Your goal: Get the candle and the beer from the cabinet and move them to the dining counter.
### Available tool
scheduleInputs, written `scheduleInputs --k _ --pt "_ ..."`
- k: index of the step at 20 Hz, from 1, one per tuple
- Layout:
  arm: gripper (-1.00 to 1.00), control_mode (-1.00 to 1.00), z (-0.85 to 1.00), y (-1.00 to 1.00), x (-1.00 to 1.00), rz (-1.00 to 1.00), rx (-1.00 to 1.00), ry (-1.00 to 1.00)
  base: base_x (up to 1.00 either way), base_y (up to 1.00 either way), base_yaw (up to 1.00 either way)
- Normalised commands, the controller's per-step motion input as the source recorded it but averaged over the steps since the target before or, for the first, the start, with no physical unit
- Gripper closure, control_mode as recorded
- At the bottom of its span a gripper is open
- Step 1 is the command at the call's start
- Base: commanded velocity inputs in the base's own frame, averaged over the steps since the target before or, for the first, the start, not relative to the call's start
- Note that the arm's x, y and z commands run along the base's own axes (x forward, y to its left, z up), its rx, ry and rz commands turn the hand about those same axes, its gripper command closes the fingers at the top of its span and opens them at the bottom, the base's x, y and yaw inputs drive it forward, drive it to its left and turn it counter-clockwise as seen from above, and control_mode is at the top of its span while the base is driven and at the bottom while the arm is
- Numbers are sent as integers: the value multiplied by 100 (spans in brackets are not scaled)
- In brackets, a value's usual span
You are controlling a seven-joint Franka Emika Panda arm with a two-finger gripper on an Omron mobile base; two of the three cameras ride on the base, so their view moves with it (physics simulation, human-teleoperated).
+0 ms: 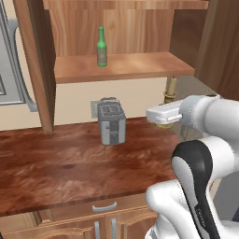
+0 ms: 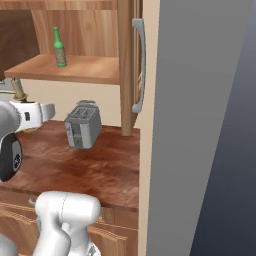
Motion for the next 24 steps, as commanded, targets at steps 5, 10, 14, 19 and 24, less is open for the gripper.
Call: scheduleInputs --k 5,10,14,19,24 --pt "100 -100 -53 9 -48 19 0 0 0 0 0" --pt "100 -100 -44 38 -35 32 -1 0 0 0 0" --pt "100 -100 -40 50 -28 31 -3 0 0 0 0" --pt "100 -100 -30 51 32 18 -2 0 0 0 0" --pt "100 -100 -11 5 6 11 0 -4 0 0 0"
